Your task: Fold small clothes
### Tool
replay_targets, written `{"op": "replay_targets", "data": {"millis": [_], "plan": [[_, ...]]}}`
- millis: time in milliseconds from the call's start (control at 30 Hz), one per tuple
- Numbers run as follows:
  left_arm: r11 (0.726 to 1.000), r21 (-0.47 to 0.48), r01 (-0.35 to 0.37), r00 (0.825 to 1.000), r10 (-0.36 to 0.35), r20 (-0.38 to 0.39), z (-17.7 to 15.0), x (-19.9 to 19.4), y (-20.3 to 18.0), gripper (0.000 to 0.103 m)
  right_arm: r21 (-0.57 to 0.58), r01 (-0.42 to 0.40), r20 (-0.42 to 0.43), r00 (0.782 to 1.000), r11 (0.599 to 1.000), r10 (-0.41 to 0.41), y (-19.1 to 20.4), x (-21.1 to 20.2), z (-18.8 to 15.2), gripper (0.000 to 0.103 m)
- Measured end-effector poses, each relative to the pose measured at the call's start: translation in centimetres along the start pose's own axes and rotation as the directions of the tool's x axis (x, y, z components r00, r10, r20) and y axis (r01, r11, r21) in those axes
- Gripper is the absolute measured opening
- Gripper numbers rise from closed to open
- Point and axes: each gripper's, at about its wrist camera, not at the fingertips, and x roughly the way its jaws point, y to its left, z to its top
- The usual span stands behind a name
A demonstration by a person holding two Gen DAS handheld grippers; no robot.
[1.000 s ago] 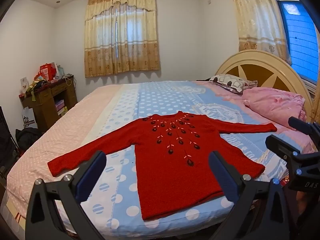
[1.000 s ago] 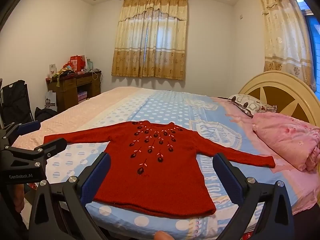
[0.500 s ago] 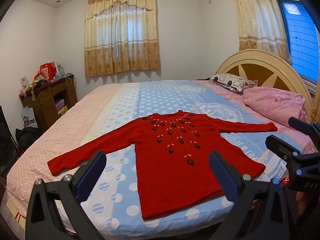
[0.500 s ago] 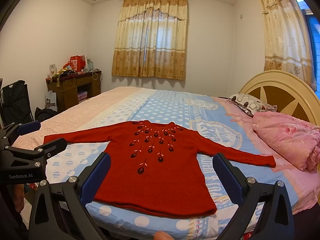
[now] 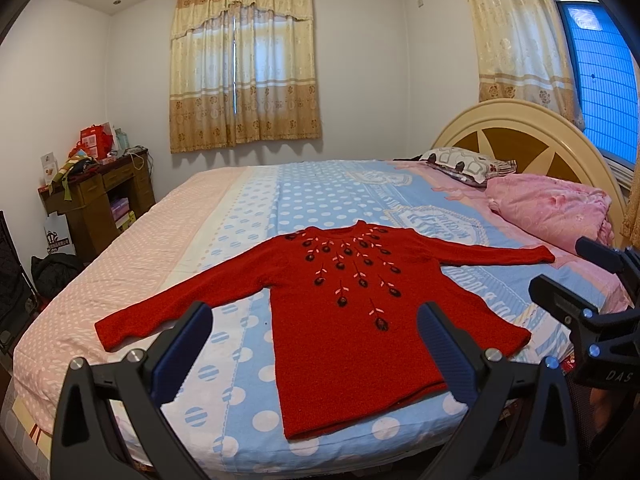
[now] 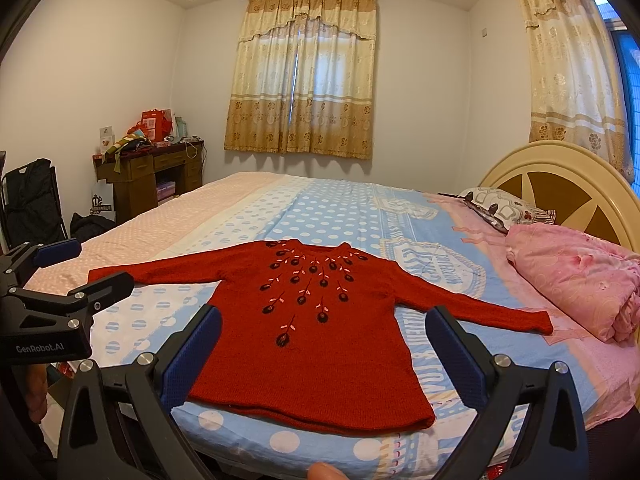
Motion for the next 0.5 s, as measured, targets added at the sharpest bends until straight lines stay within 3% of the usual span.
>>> {"op": "replay_targets", "data": {"millis": [500], "plan": [[1.0,-0.001,0.001,1.0,-0.001,0.0,0.11,-0.05,-0.11,0.103,-0.006,-0.005,-0.004,1.0,1.0,0.005,0.4,0.05,-0.41,0.102]]}}
